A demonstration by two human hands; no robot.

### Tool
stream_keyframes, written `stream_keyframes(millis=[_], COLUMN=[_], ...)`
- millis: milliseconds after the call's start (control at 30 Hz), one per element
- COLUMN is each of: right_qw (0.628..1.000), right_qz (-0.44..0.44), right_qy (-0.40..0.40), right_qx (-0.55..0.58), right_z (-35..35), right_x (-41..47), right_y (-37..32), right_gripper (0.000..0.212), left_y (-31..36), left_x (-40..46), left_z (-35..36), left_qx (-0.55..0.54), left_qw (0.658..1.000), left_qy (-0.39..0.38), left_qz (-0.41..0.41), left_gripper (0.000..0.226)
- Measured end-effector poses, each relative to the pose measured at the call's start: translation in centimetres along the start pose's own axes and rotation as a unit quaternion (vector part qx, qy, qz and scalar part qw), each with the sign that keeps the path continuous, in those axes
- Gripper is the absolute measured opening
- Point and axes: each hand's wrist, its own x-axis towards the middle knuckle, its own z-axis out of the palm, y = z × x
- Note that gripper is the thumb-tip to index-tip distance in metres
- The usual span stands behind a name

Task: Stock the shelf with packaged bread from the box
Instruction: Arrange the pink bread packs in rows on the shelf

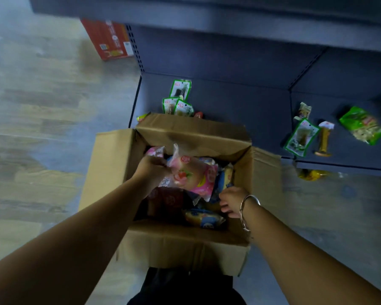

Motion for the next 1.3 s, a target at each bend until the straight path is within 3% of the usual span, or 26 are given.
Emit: stream_keyframes(millis=[233,300,433,533,700,800,867,967,1100,1200,1300], right_qw=[0.999,0.997,0.990,0.991,0.970,0.948,0.927,0.897,0.864,0.840,0.829], right_qz=[-0.026,-0.062,-0.117,-0.127,-0.225,-0.300,-0.352,-0.422,-0.488,-0.526,-0.540], right_qy=[0.013,0.051,0.075,0.039,0.093,0.097,0.072,0.000,-0.050,-0.018,0.015], right_qx=[0.023,0.001,-0.023,-0.027,-0.021,0.043,0.105,0.131,0.112,0.132,0.149], right_z=[-5.8,-7.6,-11.0,-12.7,-15.3,-17.0,-17.9,-18.8,-19.5,-20.2,-21.0], right_x=[-15.0,-19.4,-28.0,-34.8,-43.2,-47.7,-50.8,-54.3,-56.6,-57.1,-57.1], right_y=[-5.6,-7.6,-11.8,-14.7,-19.7,-22.9,-24.7,-26.8,-28.4,-29.4,-30.7], right_gripper=[0.019,0.028,0.031,0.021,0.038,0.045,0.052,0.056,0.032,0.011,0.005], left_y=[13.7,17.9,26.3,32.1,41.2,45.7,48.5,51.7,53.9,54.8,55.9], left_x=[-9.8,-12.9,-18.8,-22.5,-28.6,-31.2,-32.8,-34.5,-35.4,-35.3,-35.0], left_z=[-8.7,-11.1,-14.8,-16.5,-19.3,-21.4,-22.5,-23.6,-24.4,-24.8,-25.4], left_qx=[0.016,0.012,-0.029,-0.025,-0.057,-0.067,-0.089,-0.104,-0.115,-0.108,-0.047], left_qw=[0.998,0.996,0.994,0.986,0.966,0.955,0.947,0.936,0.924,0.923,0.931], left_qy=[-0.013,-0.029,-0.035,-0.035,-0.003,0.032,0.060,0.079,0.040,0.032,0.031], left_qz=[0.061,0.079,0.102,0.162,0.252,0.285,0.304,0.327,0.363,0.368,0.362], left_gripper=[0.027,0.029,0.051,0.031,0.023,0.017,0.011,0.028,0.005,0.013,0.007])
